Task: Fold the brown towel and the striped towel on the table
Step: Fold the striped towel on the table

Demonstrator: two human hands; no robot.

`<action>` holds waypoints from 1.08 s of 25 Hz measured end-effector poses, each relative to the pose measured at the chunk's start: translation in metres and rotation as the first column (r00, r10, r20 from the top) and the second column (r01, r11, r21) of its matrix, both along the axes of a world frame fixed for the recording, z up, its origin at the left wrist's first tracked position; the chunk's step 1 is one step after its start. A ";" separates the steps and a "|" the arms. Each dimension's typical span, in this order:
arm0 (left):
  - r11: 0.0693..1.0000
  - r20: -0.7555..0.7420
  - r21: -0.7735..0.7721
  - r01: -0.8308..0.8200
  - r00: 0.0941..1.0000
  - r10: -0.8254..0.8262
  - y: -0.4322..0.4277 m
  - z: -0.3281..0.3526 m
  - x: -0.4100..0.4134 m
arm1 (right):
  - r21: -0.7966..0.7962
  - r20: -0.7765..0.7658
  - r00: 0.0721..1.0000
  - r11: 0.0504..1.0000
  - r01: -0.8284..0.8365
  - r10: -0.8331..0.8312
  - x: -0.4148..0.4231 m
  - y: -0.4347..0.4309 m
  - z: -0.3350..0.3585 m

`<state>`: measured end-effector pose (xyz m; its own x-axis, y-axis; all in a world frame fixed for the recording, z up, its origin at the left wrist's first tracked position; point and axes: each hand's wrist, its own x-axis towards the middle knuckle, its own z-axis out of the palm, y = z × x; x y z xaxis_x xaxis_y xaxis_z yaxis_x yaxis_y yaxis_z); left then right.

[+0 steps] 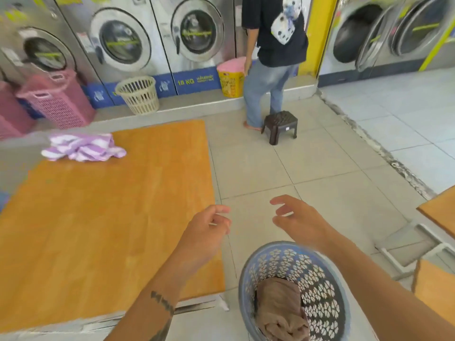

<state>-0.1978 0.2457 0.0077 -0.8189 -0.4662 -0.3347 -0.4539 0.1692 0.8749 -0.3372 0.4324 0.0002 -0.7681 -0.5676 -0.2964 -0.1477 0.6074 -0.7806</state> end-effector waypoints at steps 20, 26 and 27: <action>0.931 -0.090 -0.085 -0.356 0.933 0.349 -0.389 0.018 0.181 | -0.022 -0.081 0.965 0.968 -0.251 0.249 0.115 -0.442 0.054; 0.918 0.004 -0.046 -0.394 0.919 0.394 -0.449 0.009 0.129 | -0.090 0.112 0.971 0.975 -0.203 0.213 0.052 -0.546 0.027; 0.912 0.012 -0.049 -0.407 0.913 0.408 -0.460 0.007 0.118 | -0.073 0.105 0.968 0.972 -0.223 0.230 0.042 -0.563 0.021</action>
<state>-0.0799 -0.2140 0.0145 -0.5478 -0.7725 -0.3211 -0.5101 0.0042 0.8601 -0.2953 -0.1305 0.0210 -0.5816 -0.7423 -0.3328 -0.1858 0.5195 -0.8340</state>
